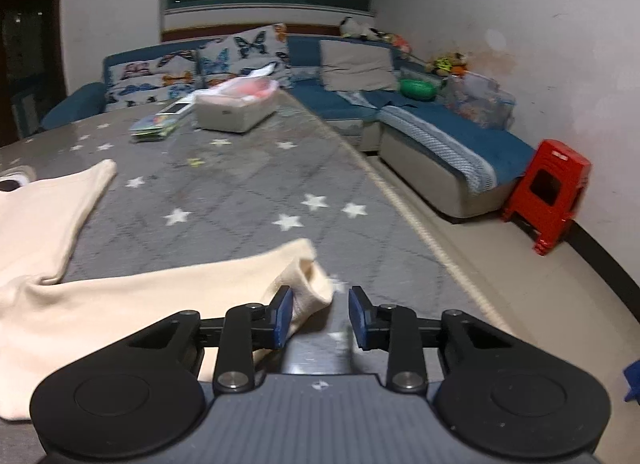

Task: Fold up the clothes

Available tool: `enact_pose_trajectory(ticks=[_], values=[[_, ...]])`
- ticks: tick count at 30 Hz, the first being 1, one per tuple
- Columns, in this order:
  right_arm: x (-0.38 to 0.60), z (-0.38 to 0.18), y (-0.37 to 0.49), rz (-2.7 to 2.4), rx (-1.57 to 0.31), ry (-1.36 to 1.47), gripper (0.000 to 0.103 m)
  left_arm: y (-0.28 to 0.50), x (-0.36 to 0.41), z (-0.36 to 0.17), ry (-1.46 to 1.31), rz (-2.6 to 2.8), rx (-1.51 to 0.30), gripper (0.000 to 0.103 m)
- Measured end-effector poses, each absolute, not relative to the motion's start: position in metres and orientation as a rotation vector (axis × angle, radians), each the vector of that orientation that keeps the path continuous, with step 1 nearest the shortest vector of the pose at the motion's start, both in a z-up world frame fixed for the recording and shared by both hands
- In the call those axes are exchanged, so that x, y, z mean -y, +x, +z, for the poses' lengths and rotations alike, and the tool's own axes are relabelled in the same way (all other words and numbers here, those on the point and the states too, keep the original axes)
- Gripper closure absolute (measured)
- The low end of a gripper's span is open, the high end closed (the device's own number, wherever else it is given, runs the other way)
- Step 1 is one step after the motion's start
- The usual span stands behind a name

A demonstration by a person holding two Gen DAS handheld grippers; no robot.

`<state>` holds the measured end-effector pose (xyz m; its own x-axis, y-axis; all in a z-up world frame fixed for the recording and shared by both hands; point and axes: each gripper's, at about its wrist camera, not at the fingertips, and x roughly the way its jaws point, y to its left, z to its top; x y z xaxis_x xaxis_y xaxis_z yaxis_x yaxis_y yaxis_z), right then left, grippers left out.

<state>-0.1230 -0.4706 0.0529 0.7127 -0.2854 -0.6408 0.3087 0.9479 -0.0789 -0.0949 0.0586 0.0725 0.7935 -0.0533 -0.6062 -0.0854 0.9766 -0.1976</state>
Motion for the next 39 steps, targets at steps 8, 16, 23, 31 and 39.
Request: enact_pose_trajectory(ticks=[8,16,23,31,39], values=[[0.466,0.07,-0.141,-0.268,-0.672,0.055,0.071,-0.096,0.023,0.058,-0.099,-0.286,-0.701,0.055],[0.406,0.081,-0.139,0.042,-0.694,0.035,0.07,-0.116,0.053,0.051,0.042,-0.437,-0.687,0.045],[0.334,0.079,-0.139,0.284,-0.725,-0.09,0.07,-0.124,0.052,0.043,0.112,-0.448,-0.682,0.056],[0.254,0.075,-0.139,0.554,-0.75,-0.232,0.07,-0.132,0.051,0.04,0.142,-0.465,-0.662,0.094],[0.241,0.065,-0.15,0.58,-0.777,-0.295,0.07,-0.145,0.045,0.049,0.117,-0.501,-0.638,0.096]])
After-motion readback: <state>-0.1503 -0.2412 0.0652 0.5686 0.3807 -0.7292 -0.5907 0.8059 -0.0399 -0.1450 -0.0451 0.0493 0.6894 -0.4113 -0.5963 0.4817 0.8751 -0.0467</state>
